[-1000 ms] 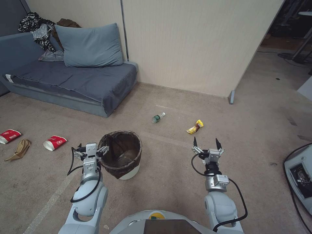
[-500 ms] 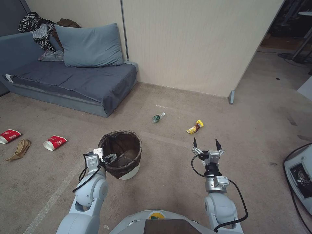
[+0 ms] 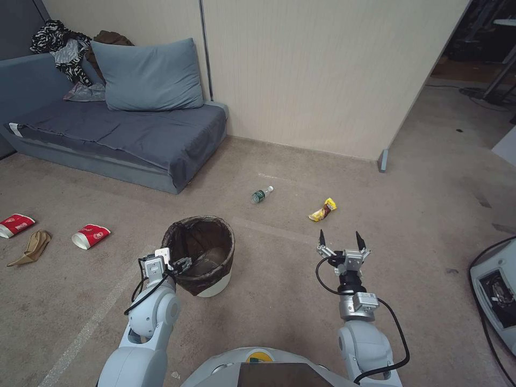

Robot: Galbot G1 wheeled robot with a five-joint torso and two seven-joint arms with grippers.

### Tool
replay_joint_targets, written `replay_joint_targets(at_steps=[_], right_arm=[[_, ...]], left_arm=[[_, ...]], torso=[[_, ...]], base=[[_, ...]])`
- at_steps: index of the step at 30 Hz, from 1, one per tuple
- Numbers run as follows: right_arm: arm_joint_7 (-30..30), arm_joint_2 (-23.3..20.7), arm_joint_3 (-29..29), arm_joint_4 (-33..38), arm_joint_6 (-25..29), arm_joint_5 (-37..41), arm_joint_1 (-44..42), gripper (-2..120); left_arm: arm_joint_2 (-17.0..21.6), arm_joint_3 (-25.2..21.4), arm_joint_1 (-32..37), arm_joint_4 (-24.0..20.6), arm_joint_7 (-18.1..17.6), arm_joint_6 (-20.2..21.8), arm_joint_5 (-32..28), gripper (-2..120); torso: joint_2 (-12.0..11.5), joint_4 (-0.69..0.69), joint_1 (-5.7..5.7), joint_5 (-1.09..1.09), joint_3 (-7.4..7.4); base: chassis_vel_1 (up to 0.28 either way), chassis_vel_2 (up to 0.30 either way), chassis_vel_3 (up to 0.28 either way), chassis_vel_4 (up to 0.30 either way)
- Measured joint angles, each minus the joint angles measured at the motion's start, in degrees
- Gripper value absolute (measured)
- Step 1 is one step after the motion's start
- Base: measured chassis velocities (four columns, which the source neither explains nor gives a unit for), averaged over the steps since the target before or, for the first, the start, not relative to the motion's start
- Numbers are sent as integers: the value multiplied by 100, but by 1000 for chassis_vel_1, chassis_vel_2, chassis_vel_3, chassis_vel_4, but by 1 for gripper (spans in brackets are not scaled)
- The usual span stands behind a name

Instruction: Pick up the trash bin, then pick up the garbage from the floor and place it into the trash bin.

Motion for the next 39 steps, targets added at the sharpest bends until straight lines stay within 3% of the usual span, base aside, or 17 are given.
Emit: replay_joint_targets(at_steps=[6, 8, 9, 28, 33, 39], right_arm=[[-8, 0, -3, -57, 46, -46, -27, 100], [-9, 0, -1, -60, 53, -48, -33, 100], [-11, 2, 0, -60, 62, -49, -34, 100], [-17, 0, 19, -122, 69, -31, 27, 100], [-17, 0, 23, -122, 64, -15, 45, 100], [-17, 0, 44, -122, 59, 2, 52, 100]], left_arm=[[-46, -16, -180, 257, -179, 10, -265, 100], [-48, -11, -191, 292, -183, 23, -303, 100], [-58, -3, -211, 311, -167, 26, -322, 97], [-126, 54, -195, 365, -173, 57, -228, 28], [-123, 60, -173, 358, -153, 57, -176, 18], [-131, 77, -65, 223, -150, 57, -75, 15]], torso=[[0, -1, -1, 3, -1], [0, 4, -1, 3, 0], [1, -1, -1, 5, -1], [2, 0, -1, 1, -1], [1, -2, -1, 1, -2], [0, -1, -1, -3, 0]], base=[[0, 0, 0, 0], [0, 0, 0, 0], [0, 0, 0, 0], [0, 0, 0, 0], [0, 0, 0, 0], [0, 0, 0, 0]])
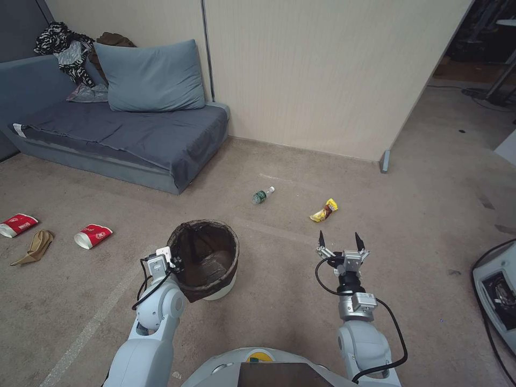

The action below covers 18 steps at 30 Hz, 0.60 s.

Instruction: Pick up the trash bin, then pick up the garbage from the floor and place it into the trash bin.

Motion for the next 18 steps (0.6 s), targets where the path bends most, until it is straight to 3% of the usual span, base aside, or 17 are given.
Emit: replay_joint_targets(at_steps=[4, 13, 18], right_arm=[[2, 0, 6, -13, -1, 2, 5, 100], [5, 0, 22, 44, -123, -196, -10, 100], [43, 0, 76, 66, 31, -356, 80, 100]], left_arm=[[-18, 11, 64, -124, 2, 14, 16, 9], [-17, 12, 134, -229, 51, 0, 37, 7], [12, 61, 223, -390, 435, -326, 209, 4]], torso=[[0, 0, 0, -1, 0], [-1, 1, 0, 1, 1], [-1, 0, 1, -3, 1]], base=[[0, 0, 0, 0], [0, 0, 0, 0], [0, 0, 0, 0]])
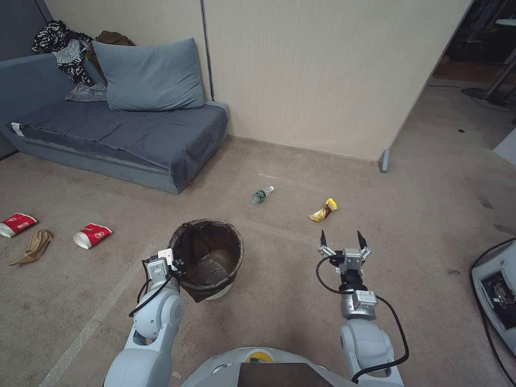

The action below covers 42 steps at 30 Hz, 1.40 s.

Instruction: Pick up the trash bin, then pick up the garbage from the floor and place it into the trash bin.

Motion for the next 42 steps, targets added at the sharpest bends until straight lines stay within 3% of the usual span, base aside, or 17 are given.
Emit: replay_joint_targets(at_steps=[4, 18, 26, 42], right_arm=[[-11, 0, -17, -5, 151, 153, 22, 100], [-137, 0, -55, 30, 459, 398, 58, 100], [-126, 0, -69, 36, 508, 364, 59, 100], [-248, 0, -62, -65, 524, 430, 78, 100]], left_arm=[[13, 56, 82, -234, 252, -242, 247, 3], [67, 139, 251, -1075, 569, -790, 1126, 3], [78, 147, 342, -1057, 887, -1296, 1528, 3], [77, 232, 381, -1059, 1078, -1496, 1428, 3]], torso=[[-1, -2, 0, 0, 0], [0, 2, 0, 6, -2], [0, 0, 0, 5, -2], [0, 0, 0, 6, -2]], base=[[0, 0, 0, 0], [0, 0, 0, 0], [0, 0, 0, 0], [0, 0, 0, 0]])
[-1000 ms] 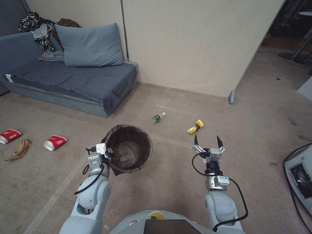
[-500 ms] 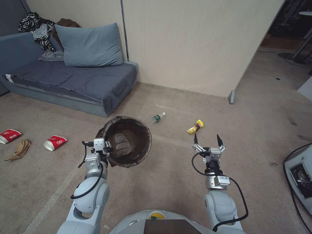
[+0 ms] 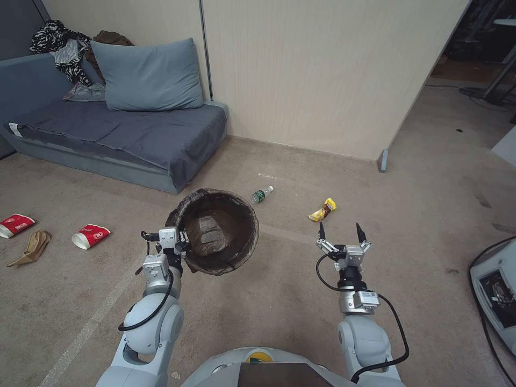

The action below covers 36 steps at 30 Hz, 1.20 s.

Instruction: Pick up the trash bin, then pick up the garbage from the floor and place it into the trash bin.

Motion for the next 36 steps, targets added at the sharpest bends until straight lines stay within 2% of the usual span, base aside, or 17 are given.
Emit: replay_joint_targets(at_steps=[8, 30, 36], right_arm=[[-5, 0, -5, -13, 6, 1, -2, 100], [21, 0, 5, -23, 87, 15, -22, 100], [225, 0, -3, -108, 216, -59, 53, 100]], left_arm=[[-1, 23, 22, 29, 8, -16, 38, 3], [21, 8, 24, 65, 22, -74, 55, 3], [7, -15, 23, 86, 40, -84, 45, 3]], torso=[[1, 0, 0, 1, -1], [0, 1, 0, -1, 0], [0, 1, 1, 0, 1]], base=[[-63, 58, 41, -49], [-192, 203, 194, -198], [-142, 119, 122, -128]])
